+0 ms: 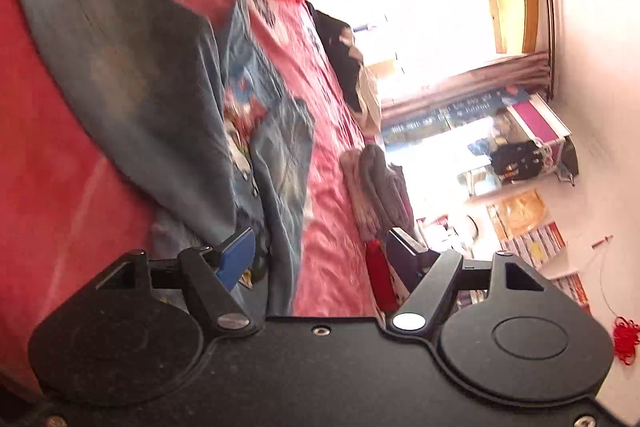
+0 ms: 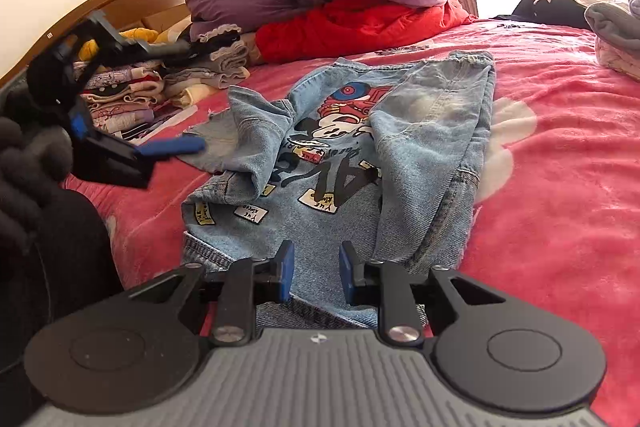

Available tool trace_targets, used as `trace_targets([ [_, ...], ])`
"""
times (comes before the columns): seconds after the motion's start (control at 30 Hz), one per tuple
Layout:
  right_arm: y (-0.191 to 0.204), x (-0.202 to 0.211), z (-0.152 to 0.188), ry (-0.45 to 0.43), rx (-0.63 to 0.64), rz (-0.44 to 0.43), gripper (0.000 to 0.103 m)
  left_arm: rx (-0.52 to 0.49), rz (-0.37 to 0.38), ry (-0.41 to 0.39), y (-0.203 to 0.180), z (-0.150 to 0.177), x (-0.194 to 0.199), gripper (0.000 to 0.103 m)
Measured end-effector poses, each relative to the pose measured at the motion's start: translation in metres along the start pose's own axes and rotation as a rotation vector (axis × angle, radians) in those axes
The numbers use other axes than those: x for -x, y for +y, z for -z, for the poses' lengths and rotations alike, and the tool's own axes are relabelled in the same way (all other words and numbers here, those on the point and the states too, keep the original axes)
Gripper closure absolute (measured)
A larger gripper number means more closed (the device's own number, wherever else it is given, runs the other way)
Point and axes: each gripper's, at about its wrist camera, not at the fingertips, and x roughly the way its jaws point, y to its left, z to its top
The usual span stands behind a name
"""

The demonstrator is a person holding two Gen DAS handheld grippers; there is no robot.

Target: Fold clothes

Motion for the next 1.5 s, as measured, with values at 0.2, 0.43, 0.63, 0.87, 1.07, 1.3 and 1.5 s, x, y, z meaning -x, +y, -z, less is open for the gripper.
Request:
trace_targets([
  [0.2, 0.003, -0.005, -0.008, -0.013, -0.031, -0.029, 0.077, -0.239, -0.29, 0.02, -0.012, 0.018, -0.007, 0.083],
  [0.43, 0.008, -0.031, -0.027, -0.026, -0.085, -0.048, 0.077, -0.602, -0.426, 0.083, -0.032, 0.047, -0.052, 0.095],
  [0.63, 0.016, -0.051, -0.039, -0.03, -0.064, -0.079, 0.077, -0.6, -0.493, 0.194, -0.004, 0.051, -0.078, 0.097],
  [0.87, 0.013, -0.059, -0.032, -0.011, -0.077, -0.087, 0.077, -0.457, -0.367, 0.21, -0.002, 0.035, -0.054, 0.096],
  [1.07, 0.035, -0.062, -0.044, -0.022, 0.044, -0.052, 0.065, -0.506, -0.367, 0.002, -0.041, -0.016, -0.031, 0.064],
  [1.3, 0.065, -0.084, -0.047, -0.001, 0.238, 0.024, 0.066, -0.638, -0.548, -0.013, -0.063, -0.11, -0.117, 0.064],
  [1.5, 0.066, -0.087, -0.044, -0.011, 0.262, 0.022, 0.083, -0.607, -0.706, 0.1, -0.025, -0.168, -0.2, 0.065],
])
